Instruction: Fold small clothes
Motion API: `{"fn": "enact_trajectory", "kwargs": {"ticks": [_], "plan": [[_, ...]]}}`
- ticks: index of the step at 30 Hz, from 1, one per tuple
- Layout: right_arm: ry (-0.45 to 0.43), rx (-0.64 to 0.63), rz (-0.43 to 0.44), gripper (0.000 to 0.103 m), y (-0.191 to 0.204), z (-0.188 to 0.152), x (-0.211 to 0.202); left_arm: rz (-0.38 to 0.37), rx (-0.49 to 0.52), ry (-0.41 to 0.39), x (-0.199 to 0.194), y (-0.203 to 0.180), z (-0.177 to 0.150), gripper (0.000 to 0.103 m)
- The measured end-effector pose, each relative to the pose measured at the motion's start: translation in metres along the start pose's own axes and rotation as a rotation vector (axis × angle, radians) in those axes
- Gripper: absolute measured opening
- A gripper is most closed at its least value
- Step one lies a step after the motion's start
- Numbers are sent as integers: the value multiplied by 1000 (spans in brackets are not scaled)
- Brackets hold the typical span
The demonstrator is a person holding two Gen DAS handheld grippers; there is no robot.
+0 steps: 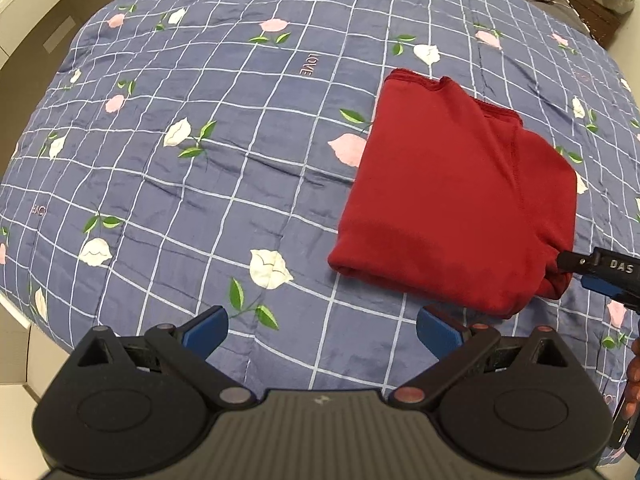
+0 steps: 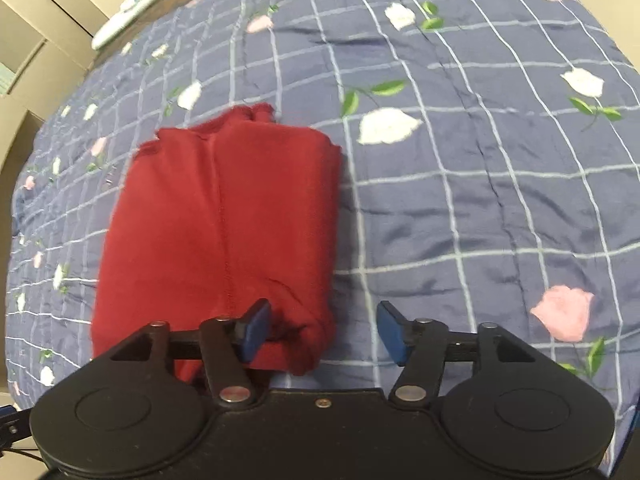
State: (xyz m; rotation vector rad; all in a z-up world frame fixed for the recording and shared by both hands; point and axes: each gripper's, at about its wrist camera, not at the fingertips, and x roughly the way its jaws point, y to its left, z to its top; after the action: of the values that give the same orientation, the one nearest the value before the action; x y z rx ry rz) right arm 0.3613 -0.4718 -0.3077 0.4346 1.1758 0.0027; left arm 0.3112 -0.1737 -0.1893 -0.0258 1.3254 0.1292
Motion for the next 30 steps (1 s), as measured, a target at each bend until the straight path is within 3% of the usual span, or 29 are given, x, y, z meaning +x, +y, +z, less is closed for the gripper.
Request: {"fn": "enact_trajectory", "kwargs": {"ticks": [5,9,14,19,26,30], "plan": [[2,-37,65,80,15,-4,3,1,12,10,3,-4,7,102],[49,-86,54,85,26,-13,16,-1,28,16,6,-8,12,102],[116,-102,-27,94,16,-20,32,0,37,37,15,-12,17,102],[129,-42,3,102,0,-20,31,-8,47,55,24,-15,20,102],[164,77,68,102,-19,-22,27,-40,26,82,37,-11,27,102],[183,109,24,102,-33,-26,27,-37,4,101,44,-4,31,102]]}}
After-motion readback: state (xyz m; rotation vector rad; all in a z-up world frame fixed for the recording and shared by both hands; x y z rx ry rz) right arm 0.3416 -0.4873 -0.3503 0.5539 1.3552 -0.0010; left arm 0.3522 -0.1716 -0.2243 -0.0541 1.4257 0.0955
